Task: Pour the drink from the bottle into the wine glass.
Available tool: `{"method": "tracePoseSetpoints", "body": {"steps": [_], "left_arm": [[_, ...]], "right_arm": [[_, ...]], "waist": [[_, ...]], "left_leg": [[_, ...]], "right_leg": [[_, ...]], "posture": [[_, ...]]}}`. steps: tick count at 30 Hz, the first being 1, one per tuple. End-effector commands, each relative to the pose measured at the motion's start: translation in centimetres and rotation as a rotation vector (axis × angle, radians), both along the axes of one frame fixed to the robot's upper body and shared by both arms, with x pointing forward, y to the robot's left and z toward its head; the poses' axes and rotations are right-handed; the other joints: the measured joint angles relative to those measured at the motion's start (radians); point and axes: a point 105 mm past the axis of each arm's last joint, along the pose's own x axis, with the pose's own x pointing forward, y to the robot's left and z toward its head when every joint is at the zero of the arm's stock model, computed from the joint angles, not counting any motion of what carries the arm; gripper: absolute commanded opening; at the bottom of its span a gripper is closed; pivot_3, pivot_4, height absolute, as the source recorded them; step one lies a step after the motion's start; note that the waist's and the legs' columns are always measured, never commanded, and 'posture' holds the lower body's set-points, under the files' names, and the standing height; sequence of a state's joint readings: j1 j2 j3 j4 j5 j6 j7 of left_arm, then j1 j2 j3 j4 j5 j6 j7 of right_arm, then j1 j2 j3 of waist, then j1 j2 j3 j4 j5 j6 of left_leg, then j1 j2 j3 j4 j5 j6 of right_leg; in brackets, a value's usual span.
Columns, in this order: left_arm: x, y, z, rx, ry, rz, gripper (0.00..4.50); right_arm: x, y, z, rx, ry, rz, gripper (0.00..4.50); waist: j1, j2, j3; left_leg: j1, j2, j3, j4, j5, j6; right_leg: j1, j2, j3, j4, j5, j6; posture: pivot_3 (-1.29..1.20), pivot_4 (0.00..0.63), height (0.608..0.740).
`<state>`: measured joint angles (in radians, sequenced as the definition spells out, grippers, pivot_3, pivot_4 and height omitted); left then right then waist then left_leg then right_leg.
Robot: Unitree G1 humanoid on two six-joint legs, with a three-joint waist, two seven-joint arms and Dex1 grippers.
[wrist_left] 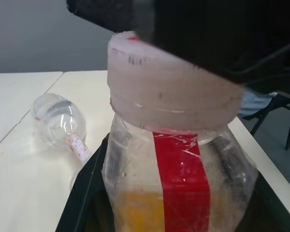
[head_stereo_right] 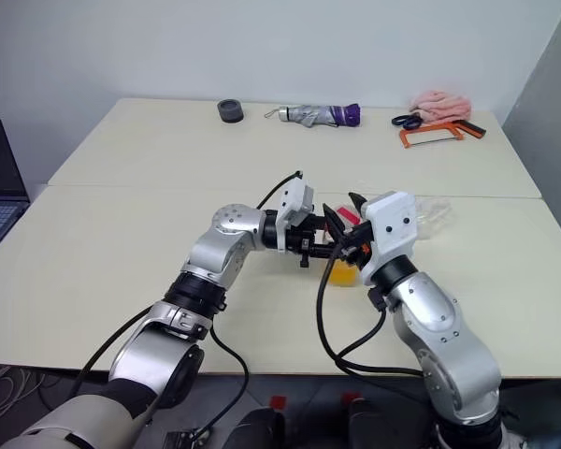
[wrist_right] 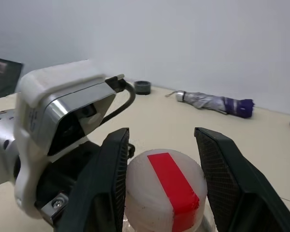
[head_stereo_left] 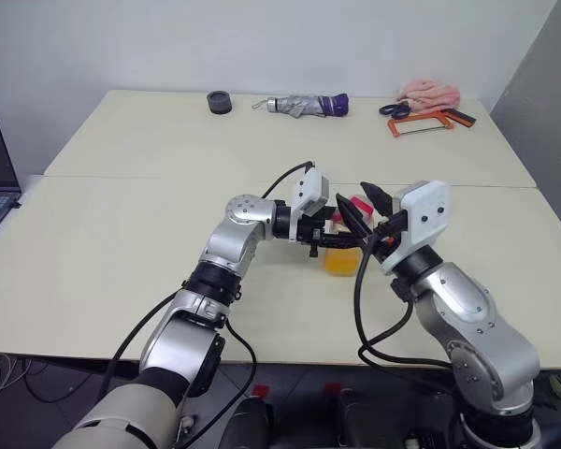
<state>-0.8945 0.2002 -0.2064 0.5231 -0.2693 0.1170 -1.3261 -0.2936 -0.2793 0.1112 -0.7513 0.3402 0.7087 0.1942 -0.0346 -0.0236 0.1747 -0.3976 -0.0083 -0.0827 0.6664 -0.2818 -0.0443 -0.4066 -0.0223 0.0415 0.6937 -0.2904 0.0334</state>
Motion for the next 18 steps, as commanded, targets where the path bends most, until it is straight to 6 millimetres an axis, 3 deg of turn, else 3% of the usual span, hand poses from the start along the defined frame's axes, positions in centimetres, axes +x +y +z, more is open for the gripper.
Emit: {"method": "tracePoseSetpoints", "body": {"steps": [1, 4, 7, 11, 12, 17, 18], "left_arm": [[-1.8, 0.0, 3.0, -0.046, -0.063, -0.124, 1.80], [-2.6, 0.7, 3.1, -0.020, -0.065, -0.177, 1.80], [-2.4, 0.9, 3.2, -0.019, -0.076, -0.157, 1.80], [-1.9, 1.0, 3.4, -0.041, -0.073, -0.106, 1.80], [-1.6, 0.9, 3.3, -0.050, -0.071, -0.082, 1.80], [-1.0, 0.7, 3.2, -0.065, -0.082, -0.020, 1.80], [-0.9, 0.7, 3.2, -0.066, -0.085, -0.011, 1.80]], "right_arm": [[0.1, 0.1, -0.3, -0.169, 0.036, 0.389, 1.82], [1.5, -2.0, 0.0, -0.268, 0.139, 0.542, 1.82], [1.2, -2.8, 0.6, -0.282, 0.202, 0.630, 1.82], [1.0, -3.2, 1.5, -0.258, 0.173, 0.598, 1.82], [1.0, -3.5, 2.0, -0.236, 0.147, 0.560, 2.55], [0.0, -4.6, 4.5, -0.141, 0.016, 0.398, 4.14], [-0.5, -4.5, 4.7, -0.123, 0.000, 0.371, 4.19]], "waist": [[-0.004, 0.000, 0.000], [-0.007, 0.000, 0.001], [-0.006, 0.001, 0.001], [0.000, 0.001, 0.001], [0.001, 0.000, 0.001], [0.003, 0.001, 0.001], [0.003, 0.001, 0.001]], "left_leg": [[0.000, 0.000, 0.001, 0.000, 0.000, 0.000], [0.001, 0.000, 0.002, 0.000, 0.000, 0.000], [0.001, 0.001, 0.001, -0.001, 0.000, 0.000], [0.000, 0.002, 0.001, -0.001, 0.000, 0.000], [0.000, 0.002, 0.000, -0.001, 0.000, 0.000], [-0.001, 0.002, -0.001, 0.000, 0.000, 0.000], [-0.001, 0.002, -0.001, 0.000, 0.000, 0.000]], "right_leg": [[0.000, 0.000, 0.000, 0.000, 0.000, 0.000], [0.002, 0.001, -0.001, -0.001, 0.000, 0.000], [0.002, 0.003, -0.002, -0.002, 0.000, -0.001], [0.001, 0.001, -0.002, -0.002, 0.000, -0.001], [0.001, 0.000, -0.001, -0.002, 0.000, -0.001], [0.001, -0.002, 0.000, 0.000, 0.000, -0.001], [0.000, -0.002, 0.000, 0.000, 0.000, -0.001]], "posture": [[0.00, 0.150, 0.740], [0.00, 0.150, 0.740], [0.00, 0.150, 0.740], [0.00, 0.150, 0.740], [0.00, 0.150, 0.740], [0.00, 0.150, 0.740], [0.00, 0.150, 0.740]]}}
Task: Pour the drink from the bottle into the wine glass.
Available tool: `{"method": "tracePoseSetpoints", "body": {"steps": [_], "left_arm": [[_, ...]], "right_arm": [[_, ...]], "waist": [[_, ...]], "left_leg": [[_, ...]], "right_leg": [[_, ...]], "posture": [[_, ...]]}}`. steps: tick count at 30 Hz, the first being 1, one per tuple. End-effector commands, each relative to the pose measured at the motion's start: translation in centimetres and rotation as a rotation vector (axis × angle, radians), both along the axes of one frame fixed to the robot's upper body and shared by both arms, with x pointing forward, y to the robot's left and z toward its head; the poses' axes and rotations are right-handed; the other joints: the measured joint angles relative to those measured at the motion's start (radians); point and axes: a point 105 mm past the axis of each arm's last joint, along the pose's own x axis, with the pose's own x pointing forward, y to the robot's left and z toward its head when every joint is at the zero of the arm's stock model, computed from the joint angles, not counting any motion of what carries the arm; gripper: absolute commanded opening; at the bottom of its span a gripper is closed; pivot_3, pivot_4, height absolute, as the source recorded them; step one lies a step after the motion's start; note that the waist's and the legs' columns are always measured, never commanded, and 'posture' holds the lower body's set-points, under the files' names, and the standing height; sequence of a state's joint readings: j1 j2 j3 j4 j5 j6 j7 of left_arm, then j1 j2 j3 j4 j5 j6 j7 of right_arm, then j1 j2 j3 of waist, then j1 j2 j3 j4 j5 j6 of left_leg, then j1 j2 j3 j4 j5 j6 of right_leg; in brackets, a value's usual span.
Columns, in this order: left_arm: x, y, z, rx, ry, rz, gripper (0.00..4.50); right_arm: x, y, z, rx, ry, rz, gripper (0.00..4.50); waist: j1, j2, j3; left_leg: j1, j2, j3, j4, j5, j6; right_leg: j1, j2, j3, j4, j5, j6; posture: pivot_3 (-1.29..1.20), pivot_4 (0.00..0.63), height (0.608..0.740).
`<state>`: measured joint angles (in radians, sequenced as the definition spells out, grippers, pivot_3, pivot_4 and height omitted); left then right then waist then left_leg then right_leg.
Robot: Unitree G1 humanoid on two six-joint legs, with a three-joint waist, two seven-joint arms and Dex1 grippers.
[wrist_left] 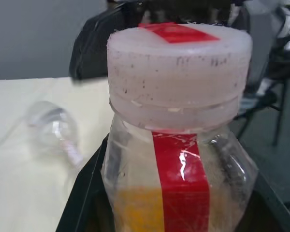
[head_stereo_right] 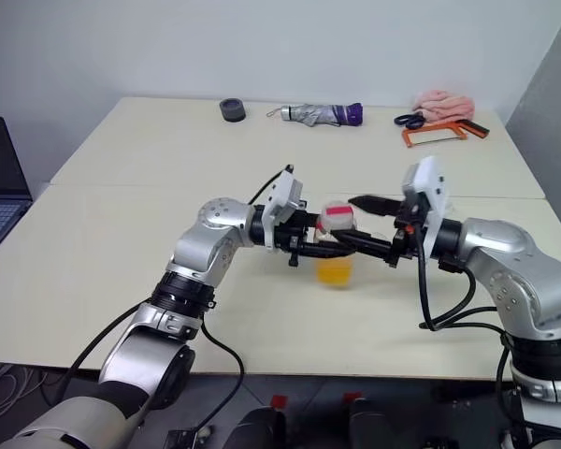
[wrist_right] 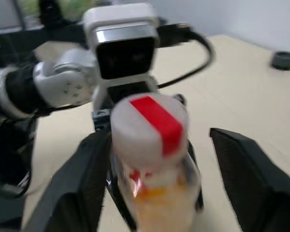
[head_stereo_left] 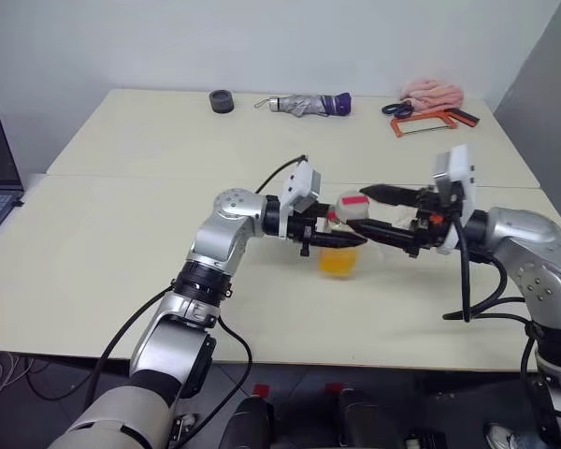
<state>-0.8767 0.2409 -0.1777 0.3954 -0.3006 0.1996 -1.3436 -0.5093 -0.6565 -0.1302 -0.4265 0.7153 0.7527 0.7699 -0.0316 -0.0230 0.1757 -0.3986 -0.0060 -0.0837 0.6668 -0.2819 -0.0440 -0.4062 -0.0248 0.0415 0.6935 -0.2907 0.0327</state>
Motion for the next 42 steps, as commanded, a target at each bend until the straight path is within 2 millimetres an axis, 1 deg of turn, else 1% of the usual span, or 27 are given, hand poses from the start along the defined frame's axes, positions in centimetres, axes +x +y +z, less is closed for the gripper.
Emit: {"method": "tracePoseSetpoints", "body": {"steps": [1, 2, 5, 9, 12, 16, 24, 28, 31, 35, 36, 40, 42], "left_arm": [[0.1, -0.4, 1.4, -0.051, -0.065, 0.016, 1.80], [0.2, -0.5, 1.3, -0.051, -0.068, 0.025, 1.80], [0.6, -0.9, 1.2, -0.052, -0.074, 0.040, 1.80], [1.1, -1.6, 1.2, -0.054, -0.083, 0.051, 1.80], [1.3, -2.0, 1.2, -0.052, -0.088, 0.050, 1.80], [1.4, -2.5, 1.2, -0.050, -0.091, 0.044, 1.80], [1.5, -2.5, 1.0, -0.046, -0.096, 0.043, 1.80], [1.6, -2.3, 0.9, -0.044, -0.098, 0.050, 1.80], [1.6, -2.2, 0.9, -0.044, -0.099, 0.053, 1.80], [1.7, -2.1, 1.0, -0.045, -0.101, 0.056, 1.80], [1.7, -2.1, 1.0, -0.045, -0.101, 0.056, 1.80], [1.6, -2.0, 0.9, -0.041, -0.096, 0.051, 1.80], [1.4, -1.8, 0.8, -0.036, -0.088, 0.038, 1.80]], "right_arm": [[-2.4, 0.1, 2.5, 0.082, -0.133, -0.097, 4.19], [-3.1, 0.4, 2.3, 0.096, -0.143, -0.133, 4.19], [-3.8, 1.8, 1.7, 0.144, -0.139, -0.241, 4.19], [-2.6, 2.7, 0.3, 0.131, -0.148, -0.475, 4.19], [-2.1, 2.7, 0.2, 0.157, -0.158, -0.586, 4.19], [-2.0, 3.6, -0.3, 0.165, -0.155, -0.638, 4.19], [-1.6, 3.2, 0.0, 0.221, -0.172, -0.710, 4.19], [-1.4, 3.3, -0.6, 0.214, -0.147, -0.703, 4.19], [-1.3, 3.4, -1.0, 0.212, -0.134, -0.697, 3.57], [-1.2, 3.5, -1.3, 0.201, -0.128, -0.693, 2.14], [-1.2, 3.5, -1.2, 0.207, -0.132, -0.695, 1.89], [-1.3, 3.7, -0.9, 0.210, -0.165, -0.663, 1.90], [-1.5, 4.6, -1.0, 0.199, -0.169, -0.546, 1.90]], "waist": [[0.001, 0.000, 0.000], [0.002, 0.000, 0.000], [-0.001, 0.000, 0.000], [-0.003, 0.000, 0.000], [-0.002, 0.000, 0.000], [-0.002, 0.000, 0.000], [-0.003, 0.000, 0.000], [-0.003, 0.000, 0.000], [-0.003, 0.000, 0.000], [-0.003, 0.000, 0.000], [-0.003, 0.000, 0.000], [-0.003, 0.000, 0.000], [-0.004, 0.000, 0.000]], "left_leg": [[0.000, 0.000, -0.001, 0.000, 0.000, 0.000], [0.000, 0.000, -0.001, 0.000, 0.000, 0.000], [0.000, 0.000, -0.002, -0.001, 0.000, 0.000], [0.001, -0.001, 0.000, 0.001, 0.000, 0.000], [0.001, -0.001, 0.000, 0.001, 0.000, -0.001], [0.001, -0.002, 0.000, 0.001, 0.002, -0.003], [0.001, -0.002, 0.000, 0.000, 0.000, -0.001], [0.001, -0.002, 0.000, 0.000, 0.000, 0.000], [0.001, -0.002, 0.000, 0.000, 0.000, 0.000], [0.001, -0.002, 0.000, 0.000, 0.000, 0.000], [0.001, -0.002, 0.000, 0.000, 0.000, 0.000], [0.001, -0.002, 0.000, 0.000, 0.000, 0.000], [0.001, -0.002, 0.000, 0.000, 0.000, 0.000]], "right_leg": [[0.000, 0.000, -0.001, 0.000, 0.000, 0.000], [0.000, 0.000, -0.001, 0.000, 0.000, 0.000], [0.000, 0.000, -0.001, 0.000, 0.000, 0.000], [0.000, 0.001, 0.001, 0.003, 0.000, 0.000], [0.000, 0.002, 0.001, 0.003, 0.000, 0.000], [0.000, 0.002, 0.001, 0.002, 0.000, 0.000], [0.000, 0.002, 0.001, 0.002, 0.000, 0.000], [0.000, 0.002, 0.001, 0.002, 0.000, 0.000], [0.000, 0.002, 0.001, 0.002, 0.000, 0.000], [0.000, 0.002, 0.001, 0.002, 0.000, 0.000], [0.000, 0.002, 0.000, 0.002, 0.000, 0.000], [0.000, 0.002, 0.000, 0.002, 0.000, 0.000], [0.000, 0.002, 0.000, 0.002, 0.000, 0.000]], "posture": [[0.00, 0.150, 0.740], [0.00, 0.150, 0.740], [0.00, 0.150, 0.740], [0.00, 0.150, 0.740], [0.00, 0.150, 0.740], [0.00, 0.150, 0.740], [0.00, 0.150, 0.740], [0.00, 0.150, 0.740], [0.00, 0.150, 0.740], [0.00, 0.150, 0.740], [0.00, 0.150, 0.740], [0.00, 0.150, 0.740], [0.00, 0.150, 0.740]]}}
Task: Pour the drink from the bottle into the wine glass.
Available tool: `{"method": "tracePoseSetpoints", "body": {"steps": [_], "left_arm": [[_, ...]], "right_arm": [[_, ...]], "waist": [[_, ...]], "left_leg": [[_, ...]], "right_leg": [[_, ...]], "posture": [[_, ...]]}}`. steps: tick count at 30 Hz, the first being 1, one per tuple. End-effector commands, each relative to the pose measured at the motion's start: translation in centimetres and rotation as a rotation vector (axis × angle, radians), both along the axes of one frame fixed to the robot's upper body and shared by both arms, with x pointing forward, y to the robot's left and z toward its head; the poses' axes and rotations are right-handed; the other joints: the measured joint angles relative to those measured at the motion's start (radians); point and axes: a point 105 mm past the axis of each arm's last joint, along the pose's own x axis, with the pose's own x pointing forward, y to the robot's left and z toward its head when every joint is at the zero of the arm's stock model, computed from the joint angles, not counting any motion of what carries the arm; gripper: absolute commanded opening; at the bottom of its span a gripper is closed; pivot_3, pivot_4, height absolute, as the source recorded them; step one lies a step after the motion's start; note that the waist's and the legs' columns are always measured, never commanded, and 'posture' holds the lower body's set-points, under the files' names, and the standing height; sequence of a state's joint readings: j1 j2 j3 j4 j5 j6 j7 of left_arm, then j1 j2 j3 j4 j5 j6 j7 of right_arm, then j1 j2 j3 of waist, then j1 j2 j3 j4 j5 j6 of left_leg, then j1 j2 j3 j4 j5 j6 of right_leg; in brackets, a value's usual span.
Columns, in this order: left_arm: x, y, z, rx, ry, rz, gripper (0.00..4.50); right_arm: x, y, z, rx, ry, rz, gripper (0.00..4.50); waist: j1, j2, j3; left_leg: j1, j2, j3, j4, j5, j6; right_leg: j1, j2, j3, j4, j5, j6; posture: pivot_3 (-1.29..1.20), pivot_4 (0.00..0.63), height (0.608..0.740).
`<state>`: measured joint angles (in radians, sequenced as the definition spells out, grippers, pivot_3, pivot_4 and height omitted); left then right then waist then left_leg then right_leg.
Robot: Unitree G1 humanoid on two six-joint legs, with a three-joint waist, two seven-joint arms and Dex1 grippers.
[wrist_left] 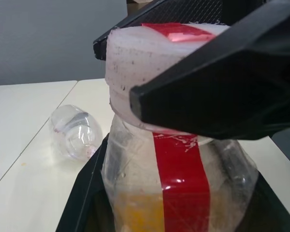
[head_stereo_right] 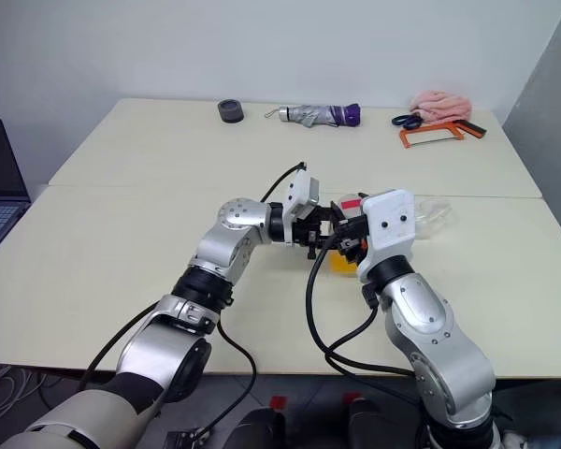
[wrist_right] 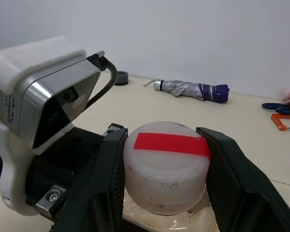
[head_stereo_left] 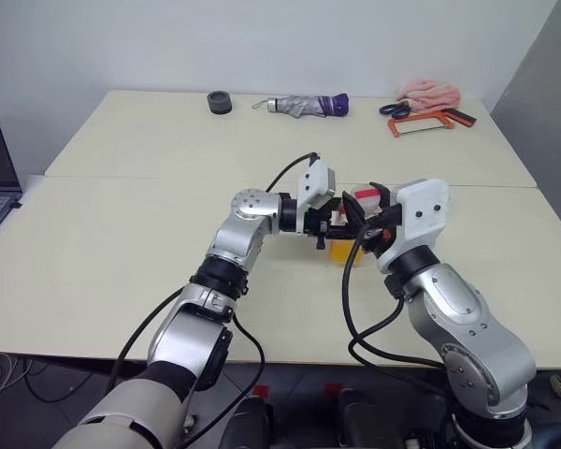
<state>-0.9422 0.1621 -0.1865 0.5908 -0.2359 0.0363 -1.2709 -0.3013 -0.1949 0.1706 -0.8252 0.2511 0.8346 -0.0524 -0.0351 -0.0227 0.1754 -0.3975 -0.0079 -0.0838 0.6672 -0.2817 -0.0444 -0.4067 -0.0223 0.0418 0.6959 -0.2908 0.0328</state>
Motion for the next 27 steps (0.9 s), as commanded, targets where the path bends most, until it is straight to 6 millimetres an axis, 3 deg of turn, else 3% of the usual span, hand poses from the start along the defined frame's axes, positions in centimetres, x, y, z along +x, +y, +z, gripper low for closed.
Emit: {"method": "tracePoseSetpoints", "body": {"steps": [1, 3, 5, 8, 11, 12, 19, 23, 27], "left_arm": [[-0.4, 0.1, 1.5, -0.019, -0.040, -0.028, 1.80], [-0.8, 0.3, 1.3, -0.003, -0.031, -0.062, 1.79], [-1.3, 0.6, 1.3, 0.013, -0.021, -0.101, 1.79], [-1.6, 0.8, 1.3, 0.028, -0.017, -0.129, 1.79], [-1.6, 0.9, 1.4, 0.033, -0.020, -0.129, 1.79], [-1.6, 1.0, 1.5, 0.031, -0.021, -0.125, 1.78], [-1.6, 1.5, 1.5, 0.025, -0.022, -0.098, 1.77], [-1.5, 1.8, 1.3, 0.031, -0.024, -0.087, 1.77], [-1.5, 1.7, 1.2, 0.033, -0.024, -0.088, 1.77]], "right_arm": [[-0.9, 1.0, 1.0, -0.020, -0.076, 0.155, 1.90], [-0.9, 1.4, 0.1, -0.107, -0.028, 0.383, 1.90], [0.3, 0.2, -0.1, -0.157, 0.042, 0.536, 1.90], [3.1, -2.1, 1.1, -0.149, 0.116, 0.599, 1.90], [3.9, -3.0, 1.4, -0.163, 0.151, 0.657, 1.90], [4.1, -3.3, 1.6, -0.166, 0.146, 0.653, 2.25], [1.4, -3.2, 2.9, -0.143, 0.045, 0.630, 4.50], [-1.2, -1.6, 2.2, -0.202, -0.013, 0.579, 4.50], [-0.6, -0.7, 2.0, -0.224, -0.065, 0.460, 4.50]], "waist": [[0.000, 0.000, 0.000], [0.000, 0.000, 0.000], [-0.002, 0.000, 0.000], [-0.008, 0.000, 0.000], [-0.009, 0.000, 0.000], [-0.008, 0.000, 0.000], [-0.001, 0.000, 0.000], [0.000, 0.000, 0.000], [-0.003, 0.000, 0.000]], "left_leg": [[0.000, 0.000, 0.000, 0.000, 0.000, 0.000], [0.000, 0.000, 0.000, 0.000, 0.000, 0.000], [0.001, -0.001, 0.002, 0.000, 0.000, 0.000], [0.002, 0.000, 0.003, 0.000, 0.000, 0.001], [0.002, 0.001, 0.003, -0.001, 0.000, 0.001], [0.002, 0.001, 0.003, -0.001, 0.000, 0.001], [-0.002, 0.002, 0.001, -0.001, 0.000, 0.000], [-0.001, 0.002, 0.000, 0.000, 0.000, 0.000], [-0.001, 0.001, 0.000, 0.000, 0.000, 0.000]], "right_leg": [[0.000, 0.000, 0.000, 0.000, 0.000, 0.000], [0.000, 0.000, 0.000, 0.000, 0.000, 0.000], [0.001, 0.000, 0.000, -0.001, 0.000, 0.000], [0.002, 0.002, 0.000, -0.001, 0.000, 0.000], [0.002, 0.003, -0.002, 0.000, 0.000, -0.001], [0.002, 0.003, -0.002, 0.000, 0.000, -0.001], [-0.001, -0.002, -0.001, 0.000, 0.000, -0.001], [-0.001, -0.002, 0.000, 0.000, 0.000, -0.001], [-0.001, -0.001, 0.000, 0.001, 0.000, -0.001]], "posture": [[0.00, 0.150, 0.740], [0.00, 0.150, 0.740], [0.00, 0.150, 0.740], [0.00, 0.150, 0.740], [0.00, 0.150, 0.740], [0.00, 0.150, 0.740], [0.00, 0.150, 0.740], [0.00, 0.150, 0.740], [0.00, 0.150, 0.740]]}}
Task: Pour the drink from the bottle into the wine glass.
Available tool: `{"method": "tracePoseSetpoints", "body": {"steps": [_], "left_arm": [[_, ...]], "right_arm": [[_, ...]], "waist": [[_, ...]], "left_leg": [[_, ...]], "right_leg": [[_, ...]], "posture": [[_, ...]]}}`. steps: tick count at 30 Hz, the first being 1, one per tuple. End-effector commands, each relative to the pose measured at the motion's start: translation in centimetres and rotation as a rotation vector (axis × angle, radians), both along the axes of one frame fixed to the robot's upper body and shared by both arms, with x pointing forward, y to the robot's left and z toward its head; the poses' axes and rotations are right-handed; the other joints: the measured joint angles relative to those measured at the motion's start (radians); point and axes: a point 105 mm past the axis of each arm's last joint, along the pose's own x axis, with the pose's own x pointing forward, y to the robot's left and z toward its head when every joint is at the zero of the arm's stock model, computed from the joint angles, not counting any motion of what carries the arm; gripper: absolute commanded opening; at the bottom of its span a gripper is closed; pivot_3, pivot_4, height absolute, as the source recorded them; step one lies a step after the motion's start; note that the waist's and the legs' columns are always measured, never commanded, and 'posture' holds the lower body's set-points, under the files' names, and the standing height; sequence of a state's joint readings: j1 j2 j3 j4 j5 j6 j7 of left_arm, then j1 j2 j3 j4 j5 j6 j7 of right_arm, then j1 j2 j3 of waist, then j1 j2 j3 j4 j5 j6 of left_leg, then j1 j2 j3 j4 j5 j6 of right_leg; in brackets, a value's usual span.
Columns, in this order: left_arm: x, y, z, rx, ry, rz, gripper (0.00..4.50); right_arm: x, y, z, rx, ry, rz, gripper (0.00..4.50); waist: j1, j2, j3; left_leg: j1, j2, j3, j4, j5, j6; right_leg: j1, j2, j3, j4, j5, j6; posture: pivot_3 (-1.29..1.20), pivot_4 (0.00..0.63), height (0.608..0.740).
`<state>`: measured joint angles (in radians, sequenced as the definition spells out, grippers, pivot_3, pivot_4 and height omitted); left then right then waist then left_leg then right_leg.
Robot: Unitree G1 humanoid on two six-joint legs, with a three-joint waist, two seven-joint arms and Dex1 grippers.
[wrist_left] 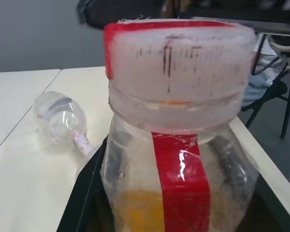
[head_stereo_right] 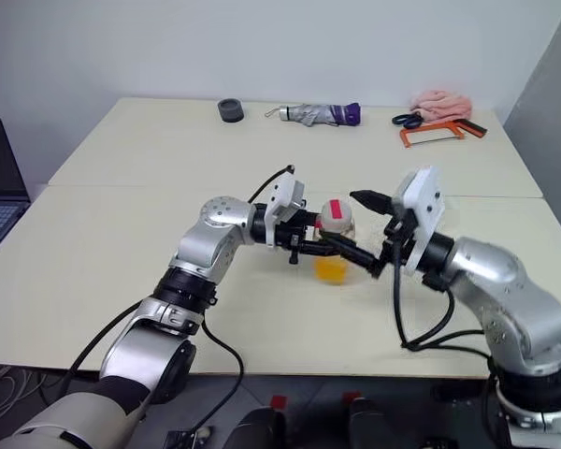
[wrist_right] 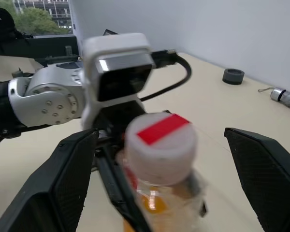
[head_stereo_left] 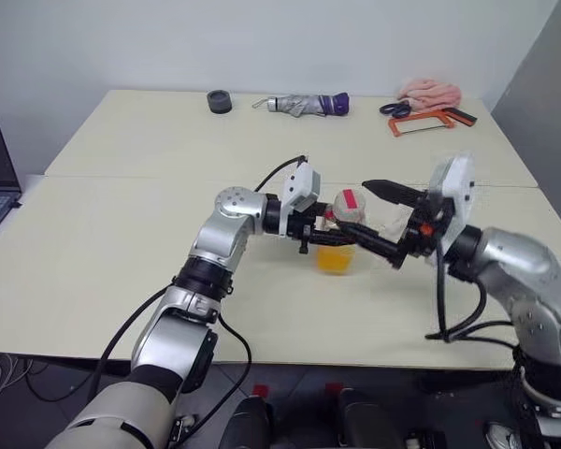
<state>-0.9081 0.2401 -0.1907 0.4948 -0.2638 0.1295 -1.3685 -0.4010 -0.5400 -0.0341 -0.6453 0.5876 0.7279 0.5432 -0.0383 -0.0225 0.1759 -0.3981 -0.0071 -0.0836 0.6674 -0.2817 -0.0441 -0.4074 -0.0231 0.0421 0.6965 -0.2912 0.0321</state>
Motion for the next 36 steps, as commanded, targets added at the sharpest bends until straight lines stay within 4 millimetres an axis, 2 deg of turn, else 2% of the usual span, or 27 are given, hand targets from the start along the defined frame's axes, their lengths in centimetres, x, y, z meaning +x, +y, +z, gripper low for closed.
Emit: {"method": "tracePoseSetpoints", "body": {"steps": [1, 7, 21, 36], "left_arm": [[-0.5, -0.3, 1.3, -0.026, -0.055, -0.032, 1.77], [-0.6, -0.7, 1.4, -0.029, -0.058, -0.042, 1.77], [-0.5, -0.5, 1.3, -0.023, -0.059, -0.039, 1.76], [-0.2, -0.2, 1.2, -0.015, -0.062, -0.030, 1.76]], "right_arm": [[0.4, 0.4, 1.3, 0.009, -0.106, -0.085, 4.50], [1.9, -0.4, 1.4, 0.007, -0.127, -0.155, 4.50], [0.6, -1.5, 1.0, 0.044, -0.052, -0.124, 4.50], [0.1, -1.5, 0.9, 0.070, -0.013, -0.083, 4.50]], "waist": [[0.000, 0.000, 0.000], [0.003, 0.000, 0.000], [0.003, 0.000, 0.000], [0.003, 0.000, 0.000]], "left_leg": [[0.000, 0.000, 0.000, 0.000, 0.000, 0.000], [0.000, 0.000, 0.000, 0.001, 0.000, 0.000], [0.000, 0.000, 0.000, 0.001, 0.000, 0.000], [0.000, 0.000, 0.000, 0.001, 0.000, 0.000]], "right_leg": [[0.000, 0.000, 0.000, 0.000, 0.000, 0.000], [0.000, 0.000, 0.000, 0.000, 0.000, 0.000], [0.000, 0.000, 0.000, 0.000, 0.000, 0.000], [0.000, 0.001, 0.000, 0.000, 0.000, 0.000]], "posture": [[0.00, 0.150, 0.740], [0.00, 0.150, 0.740], [0.00, 0.150, 0.740], [0.00, 0.150, 0.740]]}}
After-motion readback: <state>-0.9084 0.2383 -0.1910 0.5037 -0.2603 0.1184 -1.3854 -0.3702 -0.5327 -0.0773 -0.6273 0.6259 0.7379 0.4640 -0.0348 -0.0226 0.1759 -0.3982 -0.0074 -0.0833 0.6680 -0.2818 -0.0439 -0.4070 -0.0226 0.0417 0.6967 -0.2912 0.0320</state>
